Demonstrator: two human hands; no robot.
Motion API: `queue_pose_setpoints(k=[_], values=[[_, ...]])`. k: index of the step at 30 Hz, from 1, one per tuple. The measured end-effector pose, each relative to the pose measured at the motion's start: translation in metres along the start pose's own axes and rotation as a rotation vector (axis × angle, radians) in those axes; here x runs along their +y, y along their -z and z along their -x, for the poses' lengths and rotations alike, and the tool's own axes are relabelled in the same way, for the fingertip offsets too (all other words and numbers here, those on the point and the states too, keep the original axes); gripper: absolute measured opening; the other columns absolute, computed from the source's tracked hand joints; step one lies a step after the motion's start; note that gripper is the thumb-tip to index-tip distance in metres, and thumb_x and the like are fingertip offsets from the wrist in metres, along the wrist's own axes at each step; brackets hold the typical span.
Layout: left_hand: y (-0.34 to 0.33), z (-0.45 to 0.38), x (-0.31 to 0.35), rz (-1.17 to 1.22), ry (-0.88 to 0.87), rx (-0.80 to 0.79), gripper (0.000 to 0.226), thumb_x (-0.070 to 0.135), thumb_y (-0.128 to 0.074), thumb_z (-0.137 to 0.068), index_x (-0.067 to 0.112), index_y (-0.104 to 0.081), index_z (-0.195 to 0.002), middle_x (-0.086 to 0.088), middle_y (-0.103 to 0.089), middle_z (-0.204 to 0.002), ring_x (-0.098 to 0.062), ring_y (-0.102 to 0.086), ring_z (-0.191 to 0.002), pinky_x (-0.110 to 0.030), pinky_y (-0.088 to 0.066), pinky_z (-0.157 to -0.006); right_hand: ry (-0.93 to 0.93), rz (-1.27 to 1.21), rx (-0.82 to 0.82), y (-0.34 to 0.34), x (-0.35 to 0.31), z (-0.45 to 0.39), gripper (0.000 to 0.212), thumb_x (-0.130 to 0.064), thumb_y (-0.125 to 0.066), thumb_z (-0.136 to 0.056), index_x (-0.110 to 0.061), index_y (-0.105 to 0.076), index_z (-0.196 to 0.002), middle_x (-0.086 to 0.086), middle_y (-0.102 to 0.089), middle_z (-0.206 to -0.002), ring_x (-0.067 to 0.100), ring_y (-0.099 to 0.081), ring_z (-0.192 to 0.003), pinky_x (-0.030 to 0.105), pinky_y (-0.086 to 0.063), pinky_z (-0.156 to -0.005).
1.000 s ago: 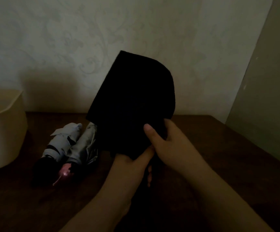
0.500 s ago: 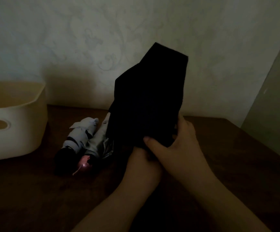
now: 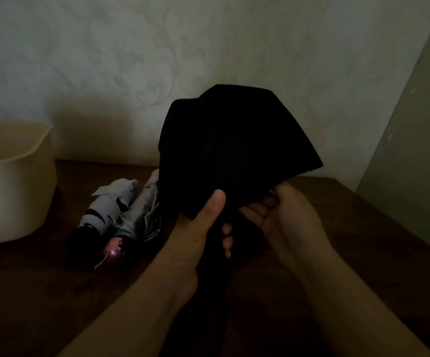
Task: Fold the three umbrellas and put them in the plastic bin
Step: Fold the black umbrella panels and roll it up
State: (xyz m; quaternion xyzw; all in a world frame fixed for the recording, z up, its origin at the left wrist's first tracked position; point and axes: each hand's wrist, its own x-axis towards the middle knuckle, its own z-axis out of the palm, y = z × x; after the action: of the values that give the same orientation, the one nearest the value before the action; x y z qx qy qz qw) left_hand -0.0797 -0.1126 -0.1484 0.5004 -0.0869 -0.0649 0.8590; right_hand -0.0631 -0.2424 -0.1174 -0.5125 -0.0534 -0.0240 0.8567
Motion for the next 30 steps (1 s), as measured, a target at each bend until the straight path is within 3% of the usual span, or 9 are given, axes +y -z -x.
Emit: queue_pose_setpoints(k=[3, 6, 8, 11, 14, 17, 21, 26, 30], values=[[0.003, -0.002, 0.002, 0.025, 0.019, -0.001, 0.087, 0.077, -0.060, -0.050, 0.011, -0.061, -0.105, -0.001, -0.051, -0.058, -0.011, -0.047, -0.046, -0.023, -0.042, -0.044, -0.020, -0.064, -0.104, 0.001, 0.000, 0.002, 0.036, -0.009, -0.035, -0.093, -0.012, -0.056, -0.122, 0.012, -0.070, -0.107, 0.026, -0.069, -0.096, 0.036, -0.055, -0.082], [0.005, -0.003, 0.006, -0.015, 0.016, 0.068, 0.083, 0.070, -0.058, -0.054, 0.010, -0.060, -0.111, -0.001, -0.052, -0.058, -0.012, -0.048, -0.047, -0.024, -0.041, -0.045, -0.011, -0.064, -0.300, 0.001, -0.003, 0.004, 0.064, -0.002, -0.050, -0.069, -0.015, -0.047, -0.132, 0.014, -0.062, -0.124, 0.030, -0.063, -0.108, 0.041, -0.051, -0.092], [0.007, -0.004, 0.004, -0.079, -0.030, 0.133, 0.068, 0.057, -0.066, -0.064, 0.015, -0.057, -0.116, -0.001, -0.054, -0.059, -0.012, -0.051, -0.047, -0.026, -0.043, -0.044, -0.007, 0.067, -0.353, 0.000, -0.002, 0.005, 0.063, -0.014, -0.060, -0.071, -0.021, -0.045, -0.133, 0.008, -0.060, -0.127, 0.025, -0.063, -0.111, 0.039, -0.052, -0.093], [0.007, -0.003, -0.003, -0.195, -0.125, 0.186, 0.041, 0.036, -0.069, -0.077, 0.016, -0.056, -0.111, 0.000, -0.055, -0.058, -0.013, -0.051, -0.046, -0.025, -0.045, -0.043, 0.062, 0.264, -0.197, -0.004, 0.002, 0.007, 0.066, -0.050, -0.070, -0.066, -0.035, -0.049, -0.127, -0.005, -0.063, -0.124, 0.017, -0.064, -0.109, 0.039, -0.053, -0.091], [0.004, -0.002, -0.006, -0.280, -0.171, 0.199, 0.034, 0.030, -0.073, -0.075, 0.015, -0.058, -0.101, 0.004, -0.056, -0.053, -0.011, -0.051, -0.045, -0.024, -0.045, -0.043, 0.095, 0.336, -0.002, -0.003, 0.001, 0.006, 0.074, -0.064, -0.064, -0.067, -0.034, -0.047, -0.133, -0.005, -0.062, -0.124, 0.017, -0.064, -0.106, 0.038, -0.056, -0.085], [0.002, -0.001, -0.006, -0.255, -0.148, 0.166, 0.055, 0.042, -0.075, -0.061, 0.015, -0.056, -0.105, 0.001, -0.056, -0.056, -0.014, -0.052, -0.047, -0.025, -0.045, -0.045, -0.008, 0.112, 0.014, 0.003, -0.003, 0.003, 0.058, -0.054, -0.042, -0.090, -0.025, -0.042, -0.140, 0.004, -0.065, -0.121, 0.021, -0.067, -0.102, 0.040, -0.055, -0.086], [0.005, -0.005, -0.003, -0.055, -0.057, 0.112, 0.087, 0.058, -0.078, -0.056, 0.020, -0.048, -0.129, -0.002, -0.056, -0.059, -0.014, -0.052, -0.046, -0.026, -0.043, -0.043, -0.066, -0.193, -0.115, 0.007, -0.006, 0.003, 0.053, -0.050, -0.024, -0.099, -0.019, -0.046, -0.135, 0.010, -0.068, -0.116, 0.027, -0.067, -0.104, 0.044, -0.052, -0.087], [0.005, -0.004, -0.003, -0.129, -0.092, 0.177, 0.060, 0.055, -0.057, -0.080, 0.012, -0.051, -0.121, -0.001, -0.053, -0.055, -0.012, -0.050, -0.044, -0.025, -0.043, -0.042, -0.089, -0.182, -0.187, 0.007, -0.002, 0.003, 0.051, -0.048, -0.020, -0.100, -0.019, -0.053, -0.127, 0.011, -0.069, -0.113, 0.027, -0.067, -0.102, 0.041, -0.056, -0.083], [0.008, -0.005, 0.001, -0.142, -0.085, 0.189, 0.042, 0.048, -0.052, -0.087, 0.011, -0.054, -0.107, -0.001, -0.051, -0.053, -0.013, -0.048, -0.042, -0.026, -0.042, -0.041, -0.072, -0.158, -0.008, 0.022, -0.018, -0.009, 0.032, -0.032, -0.038, -0.098, -0.015, -0.060, -0.114, 0.007, -0.074, -0.100, 0.020, -0.072, -0.087, 0.036, -0.060, -0.070]])
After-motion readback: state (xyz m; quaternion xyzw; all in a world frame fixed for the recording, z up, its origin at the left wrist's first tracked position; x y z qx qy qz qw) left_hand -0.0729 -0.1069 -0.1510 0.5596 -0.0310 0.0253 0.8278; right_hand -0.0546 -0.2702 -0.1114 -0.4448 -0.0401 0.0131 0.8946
